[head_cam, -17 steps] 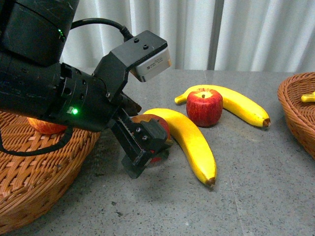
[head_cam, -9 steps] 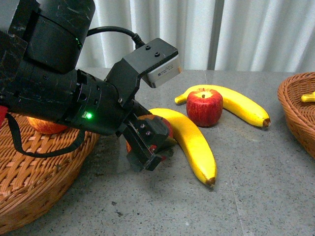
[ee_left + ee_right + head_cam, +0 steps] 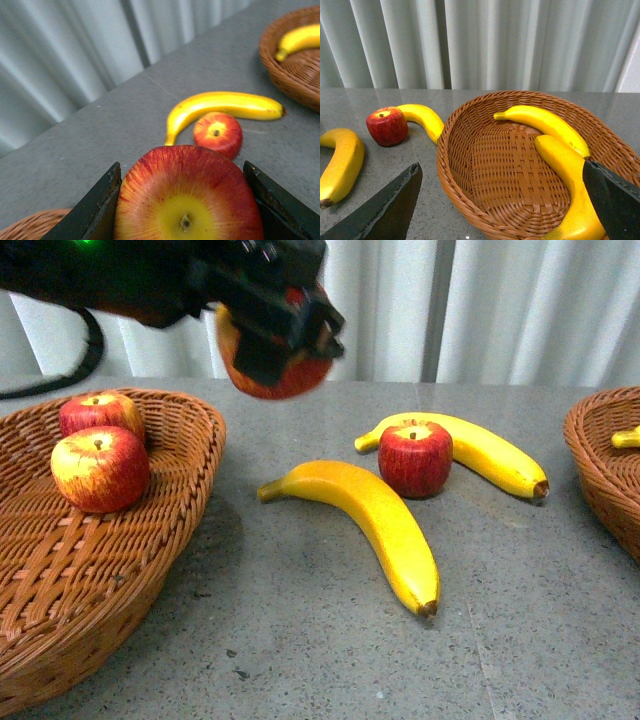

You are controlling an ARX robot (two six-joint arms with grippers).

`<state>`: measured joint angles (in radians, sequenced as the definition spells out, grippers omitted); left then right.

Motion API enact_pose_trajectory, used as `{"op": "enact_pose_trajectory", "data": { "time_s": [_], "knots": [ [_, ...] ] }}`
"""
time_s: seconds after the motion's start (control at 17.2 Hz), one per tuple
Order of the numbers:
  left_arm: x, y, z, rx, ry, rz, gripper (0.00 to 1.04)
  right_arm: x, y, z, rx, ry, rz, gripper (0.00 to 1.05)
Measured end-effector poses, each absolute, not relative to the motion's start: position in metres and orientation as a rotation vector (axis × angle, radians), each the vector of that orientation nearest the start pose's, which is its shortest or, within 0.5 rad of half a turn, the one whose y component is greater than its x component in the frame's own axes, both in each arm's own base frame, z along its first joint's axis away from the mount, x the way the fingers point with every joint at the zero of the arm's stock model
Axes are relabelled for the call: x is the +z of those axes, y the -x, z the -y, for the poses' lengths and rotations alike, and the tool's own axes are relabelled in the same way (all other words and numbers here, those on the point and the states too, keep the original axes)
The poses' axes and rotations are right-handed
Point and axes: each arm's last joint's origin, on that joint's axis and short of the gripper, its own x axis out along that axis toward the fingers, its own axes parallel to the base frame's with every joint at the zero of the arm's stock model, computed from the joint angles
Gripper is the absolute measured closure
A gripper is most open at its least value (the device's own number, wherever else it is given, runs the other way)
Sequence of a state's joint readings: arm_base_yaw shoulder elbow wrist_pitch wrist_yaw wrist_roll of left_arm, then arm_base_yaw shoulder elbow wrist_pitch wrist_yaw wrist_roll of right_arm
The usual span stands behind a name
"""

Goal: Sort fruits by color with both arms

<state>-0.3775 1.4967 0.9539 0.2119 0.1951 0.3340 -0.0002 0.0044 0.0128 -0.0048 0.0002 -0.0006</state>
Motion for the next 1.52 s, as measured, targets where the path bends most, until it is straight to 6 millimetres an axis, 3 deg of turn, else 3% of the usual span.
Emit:
{"op": "enact_pose_trajectory", "data": {
  "time_s": [0.17, 0.29, 0.41, 0.52, 0.64, 0.82, 1.05, 1.17, 1.4, 1.52],
  "knots": [
    [0.27, -0.288, 0.084, -0.245, -0.163, -0.243, 0.42, 0.167, -0.097, 0.0, 0.0, 0.001, 0.004, 0.07],
    [0.26, -0.275, 0.058, -0.016, -0.036, -0.269, 0.42, 0.167, -0.097, 0.0, 0.0, 0.001, 0.004, 0.07],
    [0.238, -0.267, 0.049, 0.049, 0.056, -0.337, 0.42, 0.167, -0.097, 0.0, 0.0, 0.001, 0.004, 0.07],
    [0.222, -0.263, 0.055, 0.039, 0.092, -0.39, 0.42, 0.167, -0.097, 0.0, 0.0, 0.001, 0.004, 0.07],
    [0.221, -0.263, 0.062, 0.014, 0.112, -0.394, 0.42, 0.167, -0.097, 0.0, 0.0, 0.001, 0.004, 0.07],
    [0.222, -0.261, 0.069, -0.005, 0.121, -0.397, 0.05, 0.167, -0.097, 0.0, 0.0, 0.001, 0.004, 0.07],
    [0.262, -0.263, 0.087, -0.114, 0.126, -0.249, 0.07, 0.167, -0.097, 0.0, 0.0, 0.001, 0.004, 0.07],
    [0.273, -0.279, 0.103, -0.241, 0.08, -0.193, 0.07, 0.167, -0.097, 0.0, 0.0, 0.001, 0.004, 0.07],
    [0.247, -0.323, 0.143, -0.563, -0.127, -0.325, 0.07, 0.167, -0.097, 0.0, 0.0, 0.001, 0.004, 0.07],
    [0.236, -0.345, 0.157, -0.624, -0.203, -0.353, 0.07, 0.167, -0.097, 0.0, 0.0, 0.001, 0.004, 0.07]
  ]
}}
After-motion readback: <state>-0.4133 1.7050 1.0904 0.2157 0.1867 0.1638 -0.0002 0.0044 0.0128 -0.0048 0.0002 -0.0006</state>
